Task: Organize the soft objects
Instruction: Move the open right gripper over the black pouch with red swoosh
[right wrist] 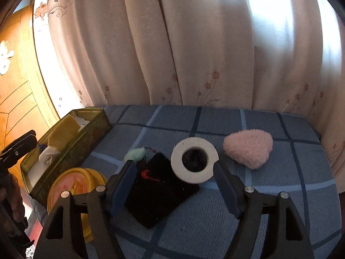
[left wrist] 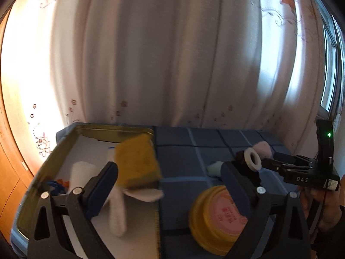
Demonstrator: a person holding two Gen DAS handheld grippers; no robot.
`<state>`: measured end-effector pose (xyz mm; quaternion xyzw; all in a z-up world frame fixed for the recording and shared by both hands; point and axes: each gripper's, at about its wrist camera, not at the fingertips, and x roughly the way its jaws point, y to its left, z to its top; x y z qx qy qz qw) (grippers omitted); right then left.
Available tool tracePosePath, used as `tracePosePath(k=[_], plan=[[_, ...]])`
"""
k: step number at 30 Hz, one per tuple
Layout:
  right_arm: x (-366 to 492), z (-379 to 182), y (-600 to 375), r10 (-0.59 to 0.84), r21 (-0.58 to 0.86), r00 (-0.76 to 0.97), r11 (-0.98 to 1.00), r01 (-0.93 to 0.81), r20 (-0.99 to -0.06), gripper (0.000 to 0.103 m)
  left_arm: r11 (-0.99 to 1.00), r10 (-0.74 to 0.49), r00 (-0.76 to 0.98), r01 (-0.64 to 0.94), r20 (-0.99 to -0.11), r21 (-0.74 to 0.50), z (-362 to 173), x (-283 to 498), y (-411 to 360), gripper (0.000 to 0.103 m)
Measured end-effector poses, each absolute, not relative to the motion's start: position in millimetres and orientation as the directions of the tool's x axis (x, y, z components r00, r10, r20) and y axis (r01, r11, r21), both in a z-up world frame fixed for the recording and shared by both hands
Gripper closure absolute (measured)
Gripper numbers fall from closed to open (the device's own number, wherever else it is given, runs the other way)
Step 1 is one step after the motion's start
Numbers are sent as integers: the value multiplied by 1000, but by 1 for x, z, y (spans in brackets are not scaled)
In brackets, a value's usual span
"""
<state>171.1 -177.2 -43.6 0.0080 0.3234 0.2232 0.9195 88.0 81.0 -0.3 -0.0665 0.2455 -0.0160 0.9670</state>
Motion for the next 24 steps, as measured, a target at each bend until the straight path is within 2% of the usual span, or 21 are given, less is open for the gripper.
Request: tracePosePath(k=[4, 16, 22, 24], plan=[[171, -51, -175, 442, 181, 652, 885, -428, -616, 36, 991, -79, 868, 13, -491, -136, -5, 93, 65, 5], [178, -82, -151, 456, 192, 531, 857, -479, -714, 36, 988, -117, 855, 49, -505, -145, -12, 95, 41, 4], [177, -86, -147, 440, 158, 522, 853, -498, -731, 36, 987, -122, 844, 47, -522, -155, -18, 98, 41, 4], [177, -86, -145, 430, 140, 526, 853, -502, -734, 42, 985, -128, 842, 47, -524, -164, -19, 99, 42, 4]])
